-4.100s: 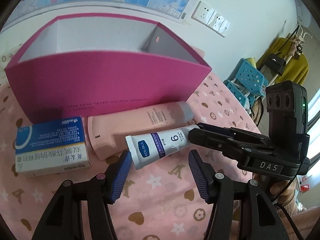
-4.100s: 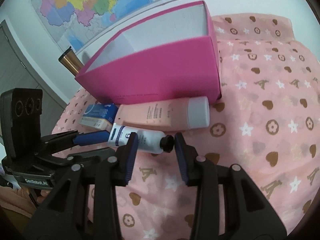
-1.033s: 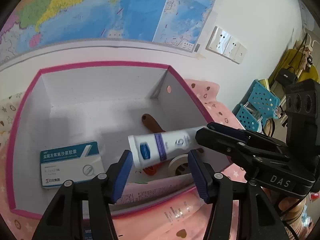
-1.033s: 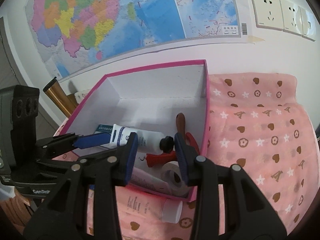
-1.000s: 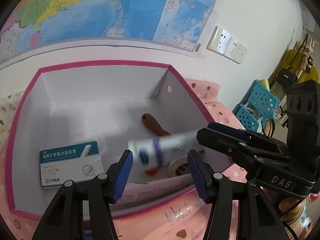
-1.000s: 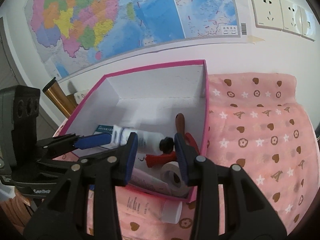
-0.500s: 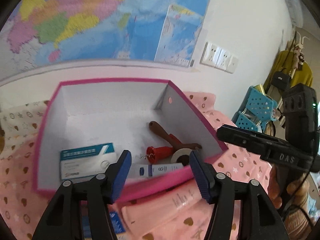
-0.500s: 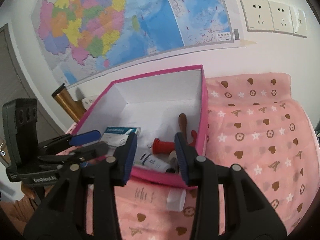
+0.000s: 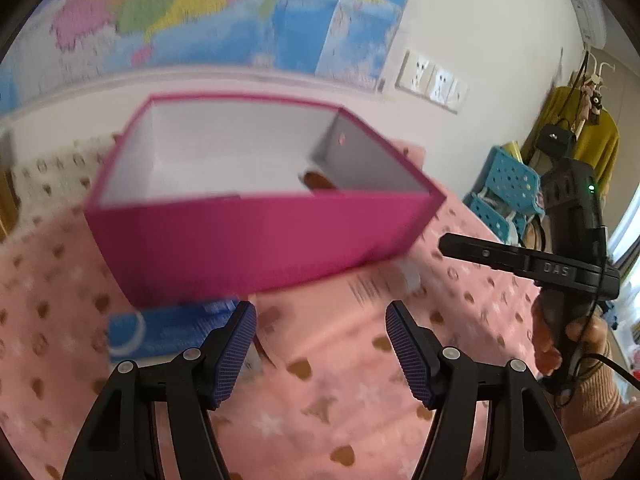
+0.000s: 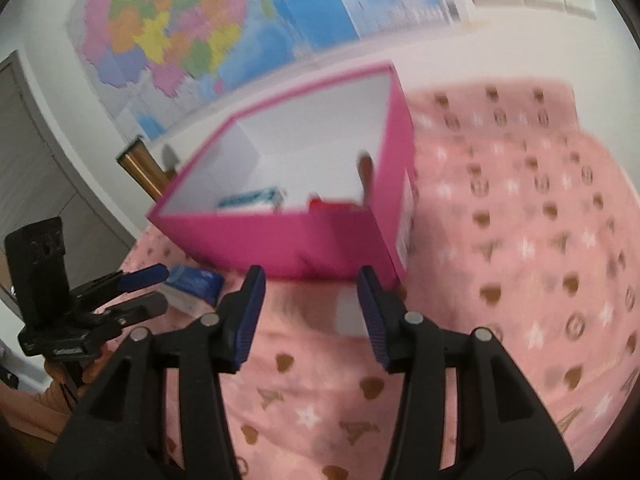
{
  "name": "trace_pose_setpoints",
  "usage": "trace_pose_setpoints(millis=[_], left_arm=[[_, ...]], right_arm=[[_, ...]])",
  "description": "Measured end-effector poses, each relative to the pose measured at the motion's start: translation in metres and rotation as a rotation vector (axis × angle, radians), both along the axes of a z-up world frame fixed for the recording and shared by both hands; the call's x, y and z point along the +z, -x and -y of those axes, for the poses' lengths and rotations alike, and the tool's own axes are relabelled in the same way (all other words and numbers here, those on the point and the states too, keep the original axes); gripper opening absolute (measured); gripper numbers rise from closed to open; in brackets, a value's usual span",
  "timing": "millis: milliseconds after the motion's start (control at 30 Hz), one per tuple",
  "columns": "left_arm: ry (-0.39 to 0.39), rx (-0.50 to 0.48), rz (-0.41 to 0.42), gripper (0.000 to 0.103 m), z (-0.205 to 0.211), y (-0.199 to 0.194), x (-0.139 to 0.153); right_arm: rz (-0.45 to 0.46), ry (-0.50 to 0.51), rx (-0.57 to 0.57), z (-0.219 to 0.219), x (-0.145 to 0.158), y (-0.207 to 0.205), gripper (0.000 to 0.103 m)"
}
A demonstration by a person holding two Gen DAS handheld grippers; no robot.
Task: Organize rigid objects
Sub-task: 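Move the right gripper down to the pink lotion bottle's white cap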
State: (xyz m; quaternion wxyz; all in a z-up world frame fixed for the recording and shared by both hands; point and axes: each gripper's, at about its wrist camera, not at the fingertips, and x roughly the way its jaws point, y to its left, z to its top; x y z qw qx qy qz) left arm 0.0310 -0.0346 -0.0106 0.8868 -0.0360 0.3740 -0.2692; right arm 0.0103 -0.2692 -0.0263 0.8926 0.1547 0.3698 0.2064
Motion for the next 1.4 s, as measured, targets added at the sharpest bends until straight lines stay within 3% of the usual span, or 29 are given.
trace_pose_setpoints(millis=[200, 433, 967, 1400], left_arm=[[0.028, -0.043, -0.071, 0.069, 0.012, -0.002, -0.016], [0.010, -0.014, -0.136, 0.069, 0.016, -0.012, -0.034], [-0.058, 0.083, -0.149, 0.069, 0.011, -0.026, -0.040], [-0.100, 0.039, -0.197, 0.075, 0.039, -0.034, -0.045]], right_arm=[[-0.071, -0.028, -0.024, 0.007, -0.026, -0.001, 0.050], [-0.103, -0.039, -0.034, 0.006, -0.037, -0.005, 0.051], [-0.119, -0.018, -0.019, -0.005, -0.044, -0.020, 0.053], [-0.134, -0.013, -0.028, -0.007, -0.048, -0.021, 0.053]])
